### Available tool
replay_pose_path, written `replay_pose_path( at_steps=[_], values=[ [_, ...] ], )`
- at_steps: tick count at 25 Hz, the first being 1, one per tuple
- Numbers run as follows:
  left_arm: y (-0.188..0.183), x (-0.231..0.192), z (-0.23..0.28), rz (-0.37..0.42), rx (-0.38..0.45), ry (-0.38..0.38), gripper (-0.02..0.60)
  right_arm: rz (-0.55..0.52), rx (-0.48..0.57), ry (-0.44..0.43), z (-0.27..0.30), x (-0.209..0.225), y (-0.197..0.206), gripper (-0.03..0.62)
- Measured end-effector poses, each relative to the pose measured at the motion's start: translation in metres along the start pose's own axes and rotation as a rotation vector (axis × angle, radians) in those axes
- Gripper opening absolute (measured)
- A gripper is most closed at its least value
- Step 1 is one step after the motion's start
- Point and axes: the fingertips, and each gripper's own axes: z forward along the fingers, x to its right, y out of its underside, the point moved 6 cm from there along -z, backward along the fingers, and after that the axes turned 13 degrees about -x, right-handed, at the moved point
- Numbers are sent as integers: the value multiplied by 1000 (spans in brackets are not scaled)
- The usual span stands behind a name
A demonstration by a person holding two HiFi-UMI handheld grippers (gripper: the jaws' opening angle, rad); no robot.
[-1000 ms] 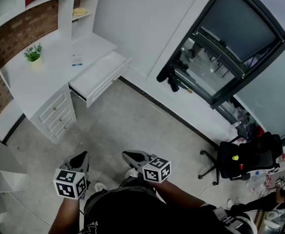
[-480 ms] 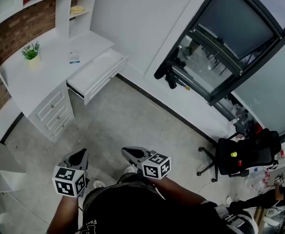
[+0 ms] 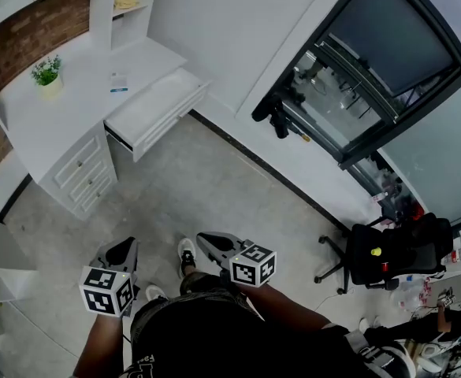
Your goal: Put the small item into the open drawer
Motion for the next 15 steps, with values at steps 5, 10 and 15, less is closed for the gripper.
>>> replay_pose_path(
  at_steps=[5,10,15],
  values=[
    [-21,1,22,-15,-9,-30,18,23,5,-29,10,39,-20,5],
    [-58,-6,53,-32,-15,-66,18,11,15,-72,23,83,-59,5],
    [-102,-5,86,-44,-2,-94,18,-2,9,-110,29,128,-97,5]
  ],
)
